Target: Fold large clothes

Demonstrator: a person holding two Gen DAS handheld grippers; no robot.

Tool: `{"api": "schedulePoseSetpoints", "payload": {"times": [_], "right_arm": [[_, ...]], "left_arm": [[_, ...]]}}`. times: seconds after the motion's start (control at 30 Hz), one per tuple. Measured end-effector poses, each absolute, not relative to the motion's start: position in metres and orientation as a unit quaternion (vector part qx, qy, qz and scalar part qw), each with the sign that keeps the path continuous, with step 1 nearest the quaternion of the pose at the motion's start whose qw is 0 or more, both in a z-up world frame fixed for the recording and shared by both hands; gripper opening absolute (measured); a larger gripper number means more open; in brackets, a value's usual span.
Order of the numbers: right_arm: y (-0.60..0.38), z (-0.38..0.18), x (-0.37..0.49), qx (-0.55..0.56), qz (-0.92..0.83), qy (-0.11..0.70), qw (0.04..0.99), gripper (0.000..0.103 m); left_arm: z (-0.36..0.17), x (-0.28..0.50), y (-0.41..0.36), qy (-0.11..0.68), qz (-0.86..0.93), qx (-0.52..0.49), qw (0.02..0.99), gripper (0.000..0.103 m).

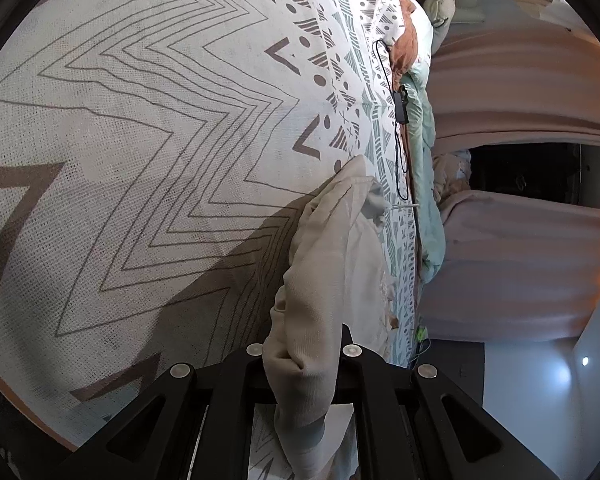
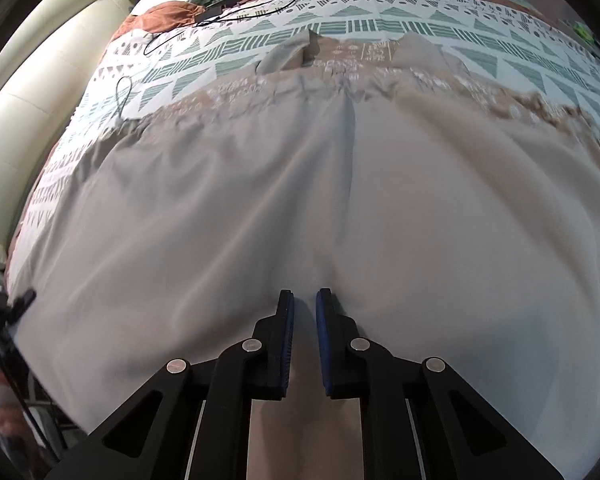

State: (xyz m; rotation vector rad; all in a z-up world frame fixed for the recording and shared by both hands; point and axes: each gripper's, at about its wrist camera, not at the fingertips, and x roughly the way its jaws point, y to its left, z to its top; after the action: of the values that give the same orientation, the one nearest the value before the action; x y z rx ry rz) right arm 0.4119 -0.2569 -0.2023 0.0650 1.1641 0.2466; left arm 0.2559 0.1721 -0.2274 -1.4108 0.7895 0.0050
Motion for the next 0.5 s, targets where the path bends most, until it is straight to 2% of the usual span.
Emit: {"api": "schedulePoseSetpoints", "payload": {"times": [0.23,0.43,0.5], "right_arm": [[-0.257,-0.202,0.469,0.031,0.105,0.541,0.834,0.011],[-0.264,-0.207,0.508,0.046,0.096,0.533,0.84,0.0],[-0.269,-0.209,0.516,0.056,0.098,0.528,0.842,0.0]], "left_arm": [[-0.23,0.254,0.171,0.357,0.015,-0.632,0.688,0.007],[-0.232,0.255,0.172,0.361,0.021,-0.632,0.685,0.007],[-0.232,0.256,0.171,0.362,0.023,-0.631,0.686,0.007]]}}
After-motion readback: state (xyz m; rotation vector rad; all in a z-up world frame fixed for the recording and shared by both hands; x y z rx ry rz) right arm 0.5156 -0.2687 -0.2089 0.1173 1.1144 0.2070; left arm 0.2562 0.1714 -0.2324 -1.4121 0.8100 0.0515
